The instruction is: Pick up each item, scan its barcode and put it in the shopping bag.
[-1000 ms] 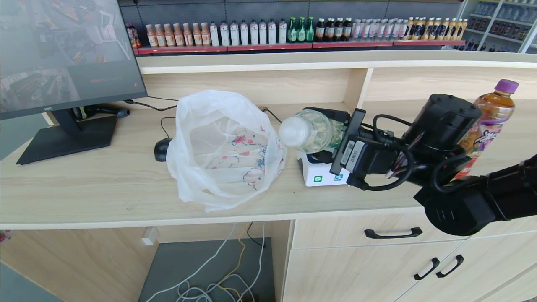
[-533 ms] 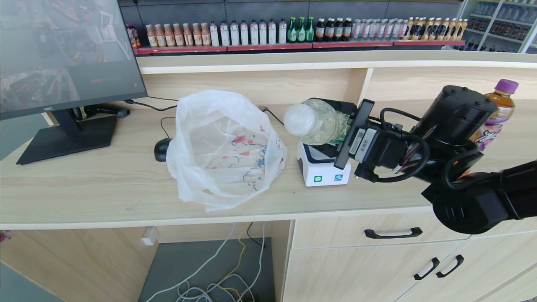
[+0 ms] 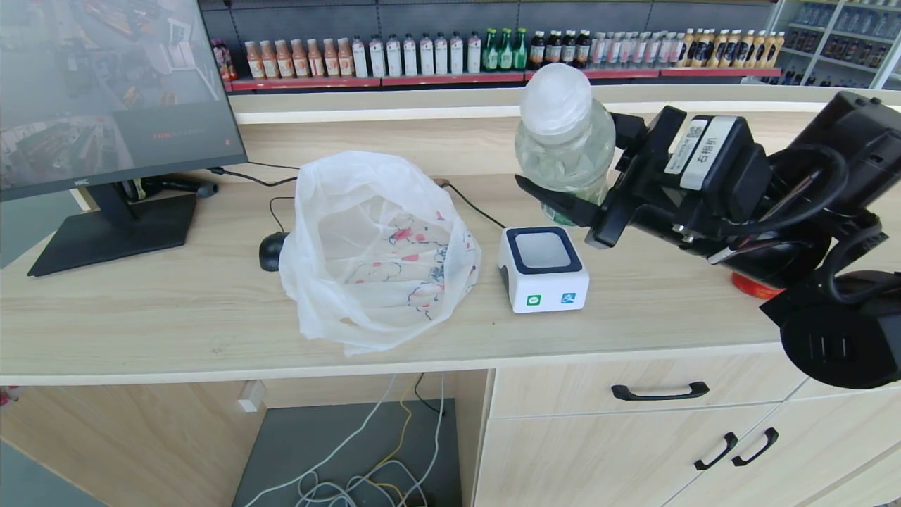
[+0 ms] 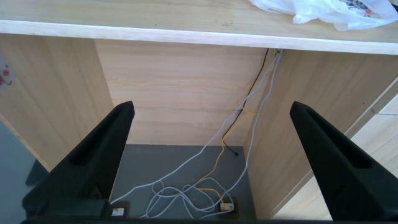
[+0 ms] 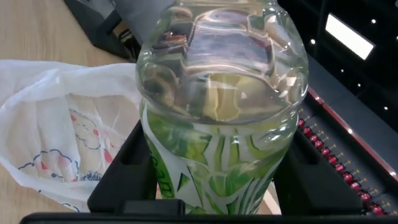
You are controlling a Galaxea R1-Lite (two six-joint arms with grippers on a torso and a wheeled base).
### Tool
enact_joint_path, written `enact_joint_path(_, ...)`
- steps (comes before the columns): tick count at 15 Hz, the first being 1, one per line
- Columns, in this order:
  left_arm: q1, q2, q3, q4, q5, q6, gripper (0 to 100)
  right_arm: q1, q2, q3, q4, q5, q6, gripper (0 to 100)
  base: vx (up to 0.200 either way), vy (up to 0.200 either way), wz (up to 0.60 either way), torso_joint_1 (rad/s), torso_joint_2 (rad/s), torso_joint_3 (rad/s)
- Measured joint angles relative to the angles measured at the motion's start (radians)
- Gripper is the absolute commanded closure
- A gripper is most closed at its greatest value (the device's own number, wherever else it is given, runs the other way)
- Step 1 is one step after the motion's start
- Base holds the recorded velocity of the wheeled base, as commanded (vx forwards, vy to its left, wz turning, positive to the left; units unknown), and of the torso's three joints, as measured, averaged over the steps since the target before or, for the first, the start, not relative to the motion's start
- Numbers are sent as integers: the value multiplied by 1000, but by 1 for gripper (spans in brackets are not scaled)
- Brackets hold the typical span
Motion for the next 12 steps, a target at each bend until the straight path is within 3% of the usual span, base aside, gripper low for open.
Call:
enact_joint_path(4, 0, 0, 0, 0, 0, 3, 0, 3, -36, -2, -35, -29, 196, 100, 0, 0, 0, 0, 0, 0)
enact_joint_path(9, 0, 0, 0, 0, 0, 4, 0, 2, -21, 7, -246, -250, 390, 100, 0, 0, 0, 0, 0, 0)
enact_joint_path(12, 0, 0, 0, 0, 0, 4, 0, 2, -10, 43, -257, -345, 460, 100, 0, 0, 0, 0, 0, 0)
